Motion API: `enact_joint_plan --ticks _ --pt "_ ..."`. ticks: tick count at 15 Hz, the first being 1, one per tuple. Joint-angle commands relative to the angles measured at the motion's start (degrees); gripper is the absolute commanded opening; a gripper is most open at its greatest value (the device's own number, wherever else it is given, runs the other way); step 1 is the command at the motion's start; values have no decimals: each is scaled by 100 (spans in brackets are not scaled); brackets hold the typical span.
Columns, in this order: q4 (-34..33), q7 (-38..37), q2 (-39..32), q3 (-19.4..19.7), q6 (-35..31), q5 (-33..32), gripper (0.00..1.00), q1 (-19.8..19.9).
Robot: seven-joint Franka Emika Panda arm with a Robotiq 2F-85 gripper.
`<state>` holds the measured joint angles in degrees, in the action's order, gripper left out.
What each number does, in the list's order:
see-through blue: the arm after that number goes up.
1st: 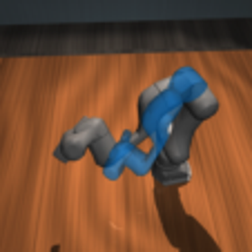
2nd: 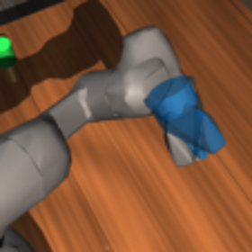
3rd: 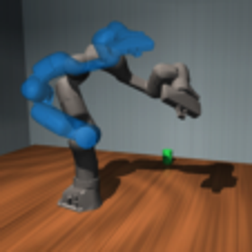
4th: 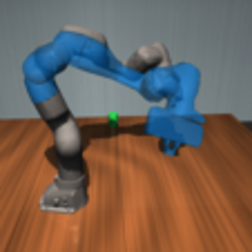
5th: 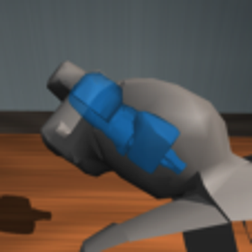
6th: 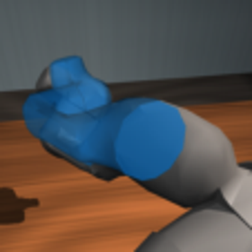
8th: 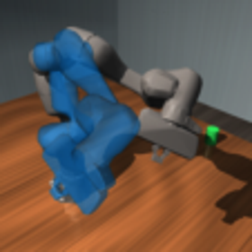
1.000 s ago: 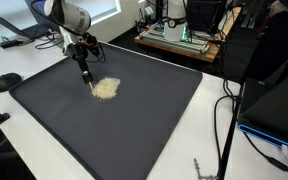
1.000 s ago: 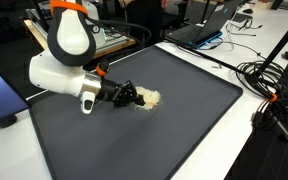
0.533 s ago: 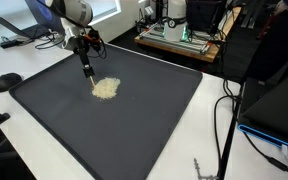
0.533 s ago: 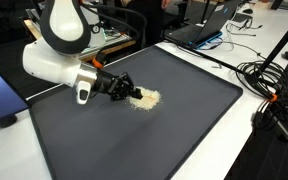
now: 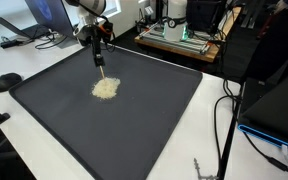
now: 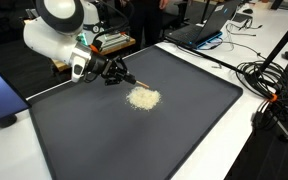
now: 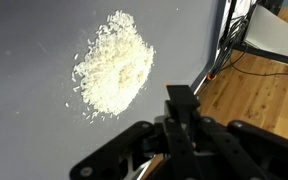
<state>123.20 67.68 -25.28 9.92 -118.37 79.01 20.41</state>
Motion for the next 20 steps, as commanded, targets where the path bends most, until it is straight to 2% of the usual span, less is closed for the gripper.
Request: enact_joint_plan --ticks 1,3,6,10,15,20 --pt "755 77 882 153 -434 112 3 -373" --pt "892 -45 1175 157 -757 4 3 -563" --pt "1053 -111 1513 81 -1596 -312 3 -926" --pt "1183 -417 1804 -55 -2633 -1068 3 -1305" --pt "1256 -1221 2047 -188 -3381 -2733 3 -1490" --pt "1398 -2342 2157 -56 -4065 -4783 3 -1858"
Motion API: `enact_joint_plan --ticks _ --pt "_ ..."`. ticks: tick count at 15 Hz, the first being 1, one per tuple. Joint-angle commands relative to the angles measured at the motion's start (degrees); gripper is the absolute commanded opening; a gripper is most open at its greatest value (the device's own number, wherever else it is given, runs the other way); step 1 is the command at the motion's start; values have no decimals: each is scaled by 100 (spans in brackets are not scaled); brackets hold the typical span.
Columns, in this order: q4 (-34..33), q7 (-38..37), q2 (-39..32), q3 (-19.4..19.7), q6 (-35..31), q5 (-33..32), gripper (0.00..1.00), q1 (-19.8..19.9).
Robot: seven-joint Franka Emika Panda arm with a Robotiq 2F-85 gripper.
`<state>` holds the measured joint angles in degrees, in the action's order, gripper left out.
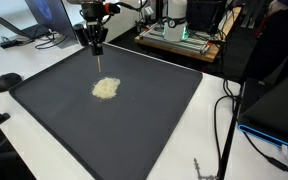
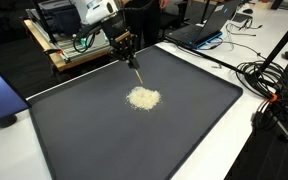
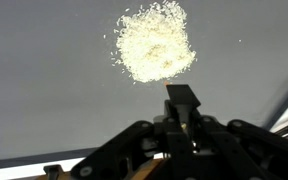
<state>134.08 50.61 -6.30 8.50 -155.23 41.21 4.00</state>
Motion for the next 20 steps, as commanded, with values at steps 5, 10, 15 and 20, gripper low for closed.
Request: enact_joint_plan --ticks 5,10,15,20 --pt "832 -1531 297 67 -1297 -2396 3 -517" --pt "1654 -1731 594 40 -2544 -2426 3 -786" --pt "2180 -2216 504 -162 -3531 -3217 3 -626" --pt "2194 -808 213 240 -4002 -1820 3 -1558"
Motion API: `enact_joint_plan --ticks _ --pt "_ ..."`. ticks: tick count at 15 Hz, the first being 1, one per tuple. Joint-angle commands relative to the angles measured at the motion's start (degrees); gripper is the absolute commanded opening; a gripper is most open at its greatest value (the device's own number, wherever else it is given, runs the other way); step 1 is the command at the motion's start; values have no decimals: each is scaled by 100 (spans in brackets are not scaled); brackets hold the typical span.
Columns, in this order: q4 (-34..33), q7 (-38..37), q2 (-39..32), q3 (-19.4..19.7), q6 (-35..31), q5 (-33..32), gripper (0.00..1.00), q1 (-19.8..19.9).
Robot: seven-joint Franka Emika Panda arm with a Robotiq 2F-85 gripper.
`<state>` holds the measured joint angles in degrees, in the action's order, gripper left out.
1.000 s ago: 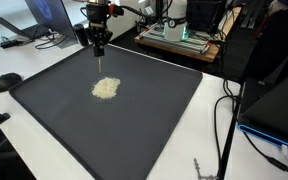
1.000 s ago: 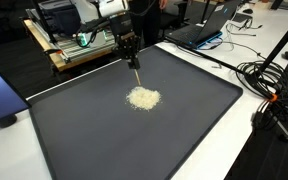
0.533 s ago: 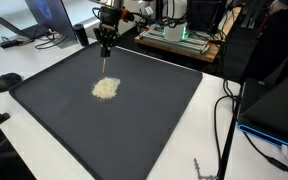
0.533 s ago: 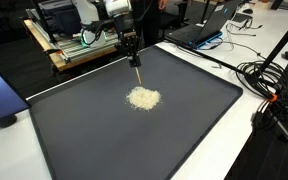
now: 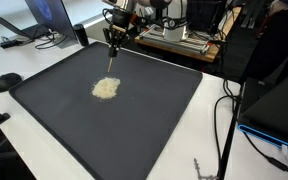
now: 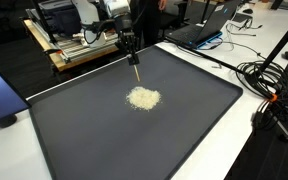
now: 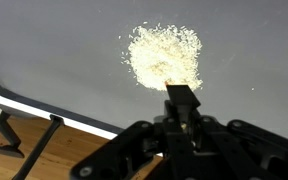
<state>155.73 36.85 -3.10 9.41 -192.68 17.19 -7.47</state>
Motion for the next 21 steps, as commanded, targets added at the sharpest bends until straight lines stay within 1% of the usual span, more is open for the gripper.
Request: enact_joint_plan --ticks 1,5,8,10,13,15,17,19,21 --pt "-13 779 -185 179 -347 873 3 -573" --pt "-197 1579 -382 281 -584 2150 3 -1290" --pt "-502 2270 -515 467 -693 3188 3 -1786" --pt "-727 2753 -503 676 -550 3804 3 -2031" --pt "-1097 3506 -554 1038 -251 4600 3 -2286" --pt "-1274 3833 -610 1283 17 4892 3 -2411" --pt "-1398 3926 -691 1573 296 4906 3 -2547" --pt "-1477 3748 -788 1943 658 4632 3 -2743" --pt "-1547 3395 -882 2363 879 4264 3 -3028"
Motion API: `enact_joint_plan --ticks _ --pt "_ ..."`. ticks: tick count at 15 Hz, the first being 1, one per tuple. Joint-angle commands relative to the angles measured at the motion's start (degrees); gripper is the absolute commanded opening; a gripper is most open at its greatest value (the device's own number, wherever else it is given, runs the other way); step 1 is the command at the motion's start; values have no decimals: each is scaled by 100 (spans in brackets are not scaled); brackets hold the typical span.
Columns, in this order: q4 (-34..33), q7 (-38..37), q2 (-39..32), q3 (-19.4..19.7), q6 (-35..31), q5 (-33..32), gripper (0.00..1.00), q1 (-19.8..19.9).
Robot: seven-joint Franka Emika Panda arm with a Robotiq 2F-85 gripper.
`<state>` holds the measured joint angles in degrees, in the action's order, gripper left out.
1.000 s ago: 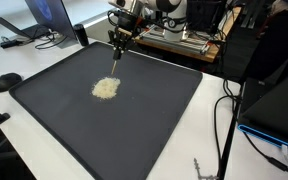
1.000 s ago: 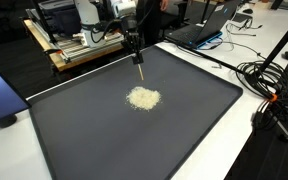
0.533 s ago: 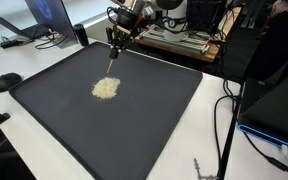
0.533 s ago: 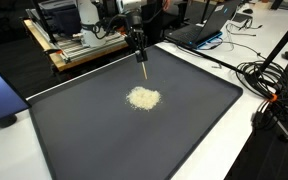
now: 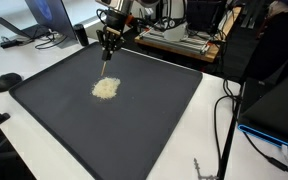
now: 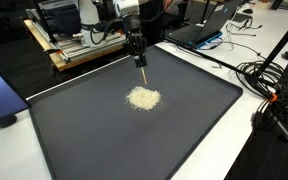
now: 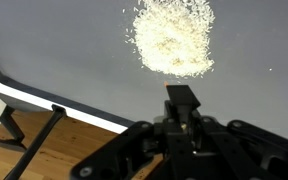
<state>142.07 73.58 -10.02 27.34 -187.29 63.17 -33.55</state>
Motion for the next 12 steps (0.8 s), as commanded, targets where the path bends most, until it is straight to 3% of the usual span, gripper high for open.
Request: enact_joint_plan --ticks 1,6,9,12 --pt "-228 -474 -259 843 460 -563 3 -608" --pt "-679 -1852 -595 2569 1454 -2162 3 -1799" --pt "-1281 -2882 -820 3748 2478 -3293 3 -2656" --pt "-1907 -3581 -949 4514 3542 -4105 3 -3267"
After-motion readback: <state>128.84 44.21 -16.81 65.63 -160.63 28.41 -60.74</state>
